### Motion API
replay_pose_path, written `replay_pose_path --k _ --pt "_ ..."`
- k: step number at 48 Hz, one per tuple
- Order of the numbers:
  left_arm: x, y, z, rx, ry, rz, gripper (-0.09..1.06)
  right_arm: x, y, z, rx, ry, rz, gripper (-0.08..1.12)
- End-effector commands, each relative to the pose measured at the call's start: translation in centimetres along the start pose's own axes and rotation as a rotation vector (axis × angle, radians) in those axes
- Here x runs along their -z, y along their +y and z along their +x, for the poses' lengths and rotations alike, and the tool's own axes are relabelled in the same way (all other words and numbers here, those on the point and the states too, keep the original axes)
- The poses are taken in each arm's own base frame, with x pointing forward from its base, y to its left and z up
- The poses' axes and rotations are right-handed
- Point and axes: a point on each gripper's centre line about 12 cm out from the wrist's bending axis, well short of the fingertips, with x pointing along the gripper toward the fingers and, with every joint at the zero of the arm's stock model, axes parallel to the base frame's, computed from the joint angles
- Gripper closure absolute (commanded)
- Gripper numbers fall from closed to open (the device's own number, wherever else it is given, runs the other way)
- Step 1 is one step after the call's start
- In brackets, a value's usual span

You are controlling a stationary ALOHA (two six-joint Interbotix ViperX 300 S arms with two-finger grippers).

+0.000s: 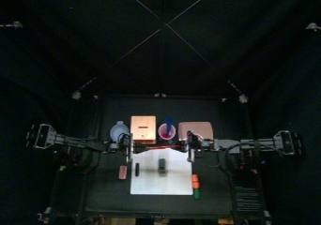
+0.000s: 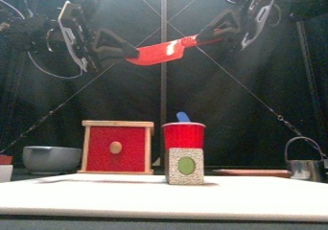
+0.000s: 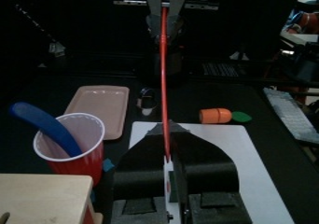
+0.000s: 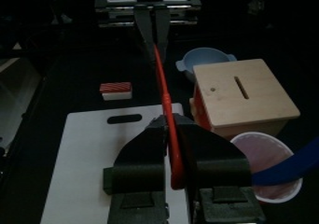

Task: Cut the sushi into 4 pieces with the knife
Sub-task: Cut the sushi into 4 pieces

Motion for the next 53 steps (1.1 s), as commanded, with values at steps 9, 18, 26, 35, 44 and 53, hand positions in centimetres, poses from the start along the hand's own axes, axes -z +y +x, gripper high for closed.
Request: replay_pose_path --k 9,18,26,35,44,53 --pt "0.7 0.1 0.3 -0.004 -0.051 -0.003 0.73 1.0 -0.1 0.5 0.012 0.040 0.114 0.95" --pt "2.3 -0.4 1.2 0.008 -0.053 -0.005 0.73 2.6 0.5 1.1 0.001 0.129 0.156 0.95" --pt "3.5 -1.6 2.1 0.037 -0.039 -0.012 0.73 4.2 0.8 1.8 -0.005 0.213 0.186 0.95" --pt "4.9 -2.8 2.8 0.047 0.000 -0.033 0.73 5.7 1.4 2.6 -0.015 0.280 0.186 0.95" --pt "5.5 -3.7 2.9 0.048 0.019 -0.058 0.73 7.3 1.8 3.4 -0.019 0.364 0.203 0.95" --pt "6.7 -3.9 3.1 0.032 0.057 -0.074 0.74 8.0 1.5 4.0 -0.010 0.399 0.201 0.95"
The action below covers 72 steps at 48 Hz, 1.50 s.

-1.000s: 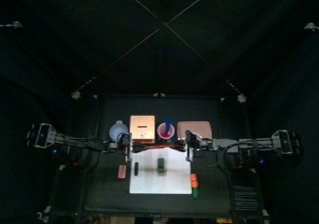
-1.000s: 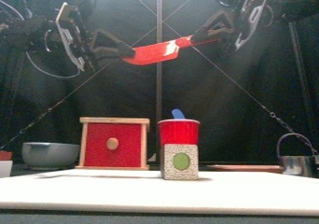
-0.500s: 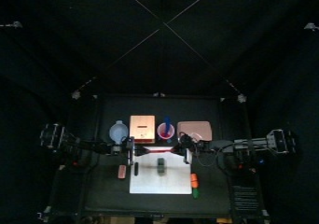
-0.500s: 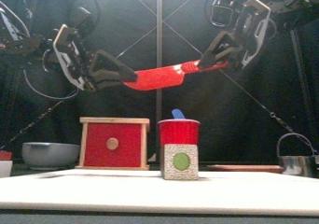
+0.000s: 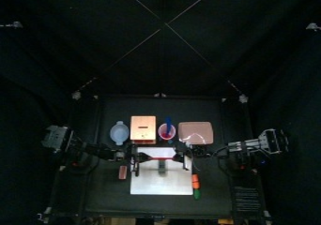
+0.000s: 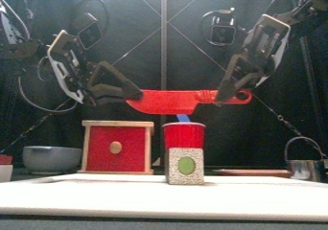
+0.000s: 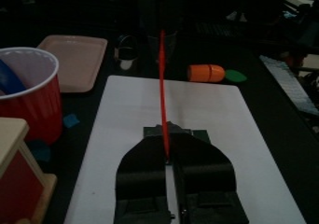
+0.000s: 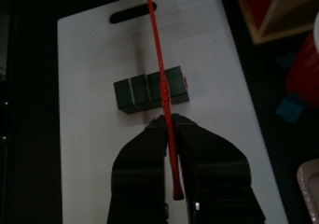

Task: Cut the sushi into 4 pieces with the knife
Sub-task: Cut the sushi into 4 pieces

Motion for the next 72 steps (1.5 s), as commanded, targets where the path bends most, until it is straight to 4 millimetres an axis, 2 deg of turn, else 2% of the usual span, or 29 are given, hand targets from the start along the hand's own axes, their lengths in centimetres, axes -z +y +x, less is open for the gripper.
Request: replay_pose_path --k 1,27,51,61,72 --pt "-1.2 -0.3 1.0 -0.005 -0.055 -0.015 0.74 -1.3 0.0 -0.1 0.001 -0.034 0.009 0.95" --pt "1.4 -0.4 2.7 -0.023 0.021 -0.018 0.74 0.3 -0.5 1.6 0.019 0.038 0.007 0.95" --pt "2.2 -0.3 2.8 -0.031 0.072 0.014 0.75 1.3 -0.7 2.9 0.028 0.080 -0.005 0.95" --pt "2.4 -0.1 2.7 -0.040 0.099 0.110 0.75 1.1 -0.6 2.9 0.027 0.077 -0.004 0.95" --pt "3.0 0.0 2.7 -0.048 0.151 0.118 0.75 1.0 -0.5 3.1 0.025 0.078 -0.006 0.95"
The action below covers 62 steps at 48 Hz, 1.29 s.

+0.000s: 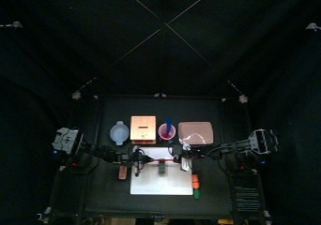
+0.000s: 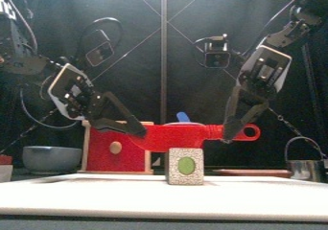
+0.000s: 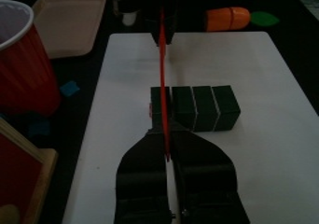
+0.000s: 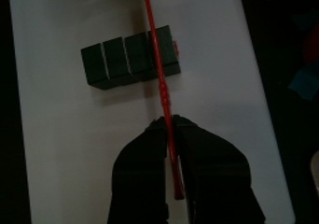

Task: Cut the sushi into 4 pieces with the knife
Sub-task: Cut the sushi into 4 pieces

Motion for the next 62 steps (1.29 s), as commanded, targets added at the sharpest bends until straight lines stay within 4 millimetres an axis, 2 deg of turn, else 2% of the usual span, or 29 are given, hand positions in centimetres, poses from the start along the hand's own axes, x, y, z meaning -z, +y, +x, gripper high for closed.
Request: replay_pose_path --k 1,28,49,62 --pt "-1.0 -0.1 0.5 0.001 -0.022 -0.008 0.75 -1.7 0.3 -0.4 -0.007 -0.056 0.009 0.95" --pt "-1.8 -1.7 0.8 0.041 -0.032 -0.002 0.75 -1.8 1.3 -0.3 -0.029 -0.052 -0.002 0.95" --pt "-3.0 -1.6 0.3 0.044 -0.068 -0.008 0.75 -2.9 2.1 -1.2 -0.050 -0.093 -0.016 0.95" --pt "-1.9 -1.6 0.5 0.035 -0.035 -0.009 0.75 -2.2 1.7 -0.5 -0.039 -0.067 -0.017 0.95"
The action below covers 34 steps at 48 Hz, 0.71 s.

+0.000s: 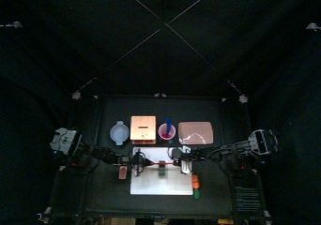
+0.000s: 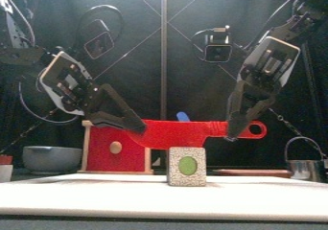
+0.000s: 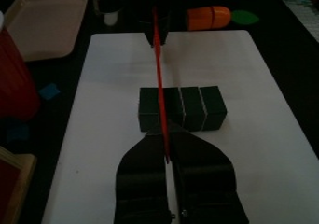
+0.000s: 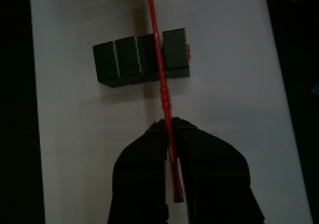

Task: Cut the sushi into 4 pieces with the knife
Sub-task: Cut the sushi into 4 pieces

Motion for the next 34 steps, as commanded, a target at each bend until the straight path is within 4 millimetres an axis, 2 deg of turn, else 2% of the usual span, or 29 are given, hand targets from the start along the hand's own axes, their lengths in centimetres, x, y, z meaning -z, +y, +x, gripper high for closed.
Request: replay_pose_path --k 1,13,26,34 --pt "-1.1 0.0 0.6 -0.009 -0.035 -0.010 0.75 -2.1 0.1 -0.5 -0.005 -0.068 0.006 0.95" --pt "0.6 0.3 1.1 -0.032 0.015 -0.020 0.75 -1.2 -0.1 0.3 0.004 -0.031 0.010 0.95" --pt "3.2 0.6 2.1 -0.063 0.092 -0.031 0.75 1.1 -0.9 2.6 0.029 0.046 0.017 0.95" --pt "4.5 0.8 2.6 -0.084 0.136 -0.045 0.75 1.6 -1.0 3.3 0.036 0.065 0.019 0.95"
